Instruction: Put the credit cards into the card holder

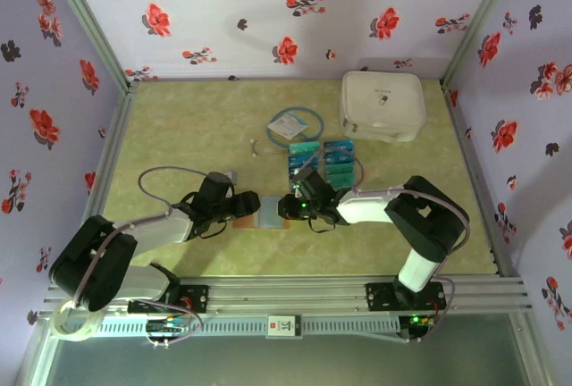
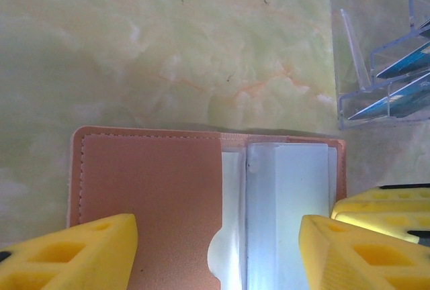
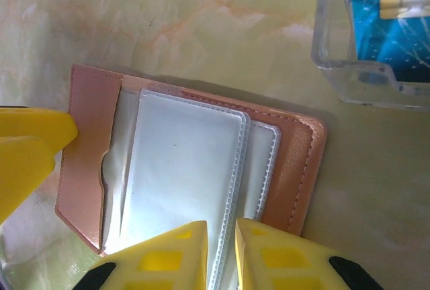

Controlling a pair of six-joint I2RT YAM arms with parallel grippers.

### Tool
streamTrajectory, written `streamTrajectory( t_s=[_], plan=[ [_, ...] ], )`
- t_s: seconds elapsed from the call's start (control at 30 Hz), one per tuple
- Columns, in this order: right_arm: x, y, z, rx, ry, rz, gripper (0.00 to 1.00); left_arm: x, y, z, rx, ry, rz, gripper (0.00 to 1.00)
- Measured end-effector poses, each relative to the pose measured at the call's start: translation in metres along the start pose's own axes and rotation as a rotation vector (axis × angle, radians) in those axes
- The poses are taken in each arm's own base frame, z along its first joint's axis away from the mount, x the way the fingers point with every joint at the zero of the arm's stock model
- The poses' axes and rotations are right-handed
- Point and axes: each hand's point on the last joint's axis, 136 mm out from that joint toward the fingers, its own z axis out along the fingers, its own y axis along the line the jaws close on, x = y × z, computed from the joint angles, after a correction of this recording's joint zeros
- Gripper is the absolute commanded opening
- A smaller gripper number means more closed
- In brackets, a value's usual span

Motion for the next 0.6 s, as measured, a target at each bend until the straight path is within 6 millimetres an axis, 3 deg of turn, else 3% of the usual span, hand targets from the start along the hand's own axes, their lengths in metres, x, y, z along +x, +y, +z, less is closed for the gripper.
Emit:
streamTrajectory(
  t_s=[0.2,0.43,0.6],
  plan=[
    [-0.004,0.004,-0.005,0.016,0.011,0.001,0.24,-0.002,-0.001,-0.001,-0.015,0.011,0.028,0.69],
    [-0.028,0.023,-0.029,0.006,-0.029,-0.014,0.32,-0.025,-0.019,-0.019,0.002,-0.037,0.067,0.77],
    [-0.040,0.024,-0.038,0.015,-0.045,0.000,0.35,-0.033,-0.024,-0.026,-0.006,-0.041,0.072,0.83]
  ],
)
